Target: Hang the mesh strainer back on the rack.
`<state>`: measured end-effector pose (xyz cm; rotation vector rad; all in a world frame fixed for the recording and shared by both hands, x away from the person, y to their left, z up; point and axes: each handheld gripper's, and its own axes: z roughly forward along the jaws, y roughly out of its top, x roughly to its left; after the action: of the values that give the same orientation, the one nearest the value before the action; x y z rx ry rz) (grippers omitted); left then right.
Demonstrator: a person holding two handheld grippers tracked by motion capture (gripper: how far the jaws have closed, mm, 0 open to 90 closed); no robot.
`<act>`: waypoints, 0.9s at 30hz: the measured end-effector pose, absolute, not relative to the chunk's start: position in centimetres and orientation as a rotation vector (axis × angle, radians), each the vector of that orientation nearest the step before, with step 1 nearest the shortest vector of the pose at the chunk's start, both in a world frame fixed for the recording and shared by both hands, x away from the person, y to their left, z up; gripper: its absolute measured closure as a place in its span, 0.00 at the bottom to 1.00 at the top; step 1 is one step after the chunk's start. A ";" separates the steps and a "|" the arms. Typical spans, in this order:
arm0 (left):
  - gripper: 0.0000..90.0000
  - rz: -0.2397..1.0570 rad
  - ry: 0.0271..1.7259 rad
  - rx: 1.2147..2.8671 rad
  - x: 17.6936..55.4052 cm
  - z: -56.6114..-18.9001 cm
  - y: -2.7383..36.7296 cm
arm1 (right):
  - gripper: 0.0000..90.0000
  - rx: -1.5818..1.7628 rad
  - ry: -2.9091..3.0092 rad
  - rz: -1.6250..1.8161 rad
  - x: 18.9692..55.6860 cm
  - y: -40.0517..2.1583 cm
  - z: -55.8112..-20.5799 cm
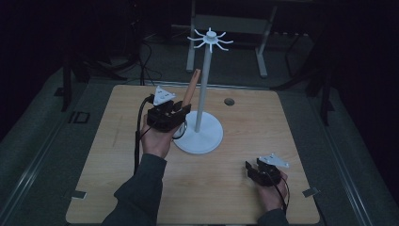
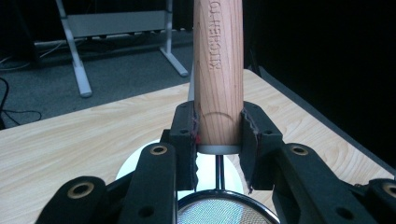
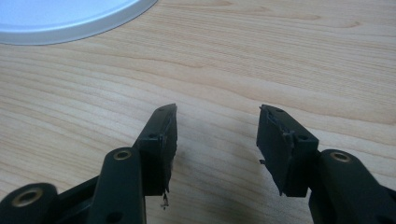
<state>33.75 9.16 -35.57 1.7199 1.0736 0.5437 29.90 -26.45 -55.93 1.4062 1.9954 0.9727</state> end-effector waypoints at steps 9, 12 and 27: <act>0.77 0.552 1.075 1.677 33.6 -34.7 9.3 | 0.53 1.407 1.997 0.973 29.9 -26.5 -55.9; 0.77 0.555 1.073 1.665 33.5 -34.5 9.3 | 0.53 1.408 1.998 0.972 29.9 -26.5 -55.9; 0.77 0.578 1.042 1.618 33.2 -34.1 9.2 | 0.52 1.408 1.998 0.973 29.9 -26.5 -55.9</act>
<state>33.23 9.16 -34.13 1.6179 1.0418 0.5777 29.88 -26.47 -55.92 1.4081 1.9976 0.9732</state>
